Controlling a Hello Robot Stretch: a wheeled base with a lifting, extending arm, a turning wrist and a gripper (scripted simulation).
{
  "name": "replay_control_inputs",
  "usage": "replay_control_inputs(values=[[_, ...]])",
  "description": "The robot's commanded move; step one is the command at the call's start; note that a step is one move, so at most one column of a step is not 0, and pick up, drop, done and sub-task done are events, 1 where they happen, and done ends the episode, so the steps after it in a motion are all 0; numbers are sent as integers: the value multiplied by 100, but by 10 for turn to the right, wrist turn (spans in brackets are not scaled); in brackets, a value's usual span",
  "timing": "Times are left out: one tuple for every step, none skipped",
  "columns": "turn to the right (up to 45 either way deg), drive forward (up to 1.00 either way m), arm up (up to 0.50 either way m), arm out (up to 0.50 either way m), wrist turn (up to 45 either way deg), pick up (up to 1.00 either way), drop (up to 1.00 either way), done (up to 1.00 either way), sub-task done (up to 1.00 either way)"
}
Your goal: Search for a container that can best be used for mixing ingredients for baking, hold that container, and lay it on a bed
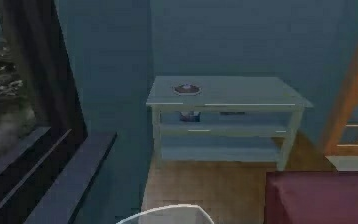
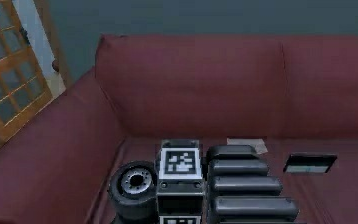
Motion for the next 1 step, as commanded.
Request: replay_control_inputs(values=[[30, 0, 0, 0, 0, 0, 0, 0, 0]])
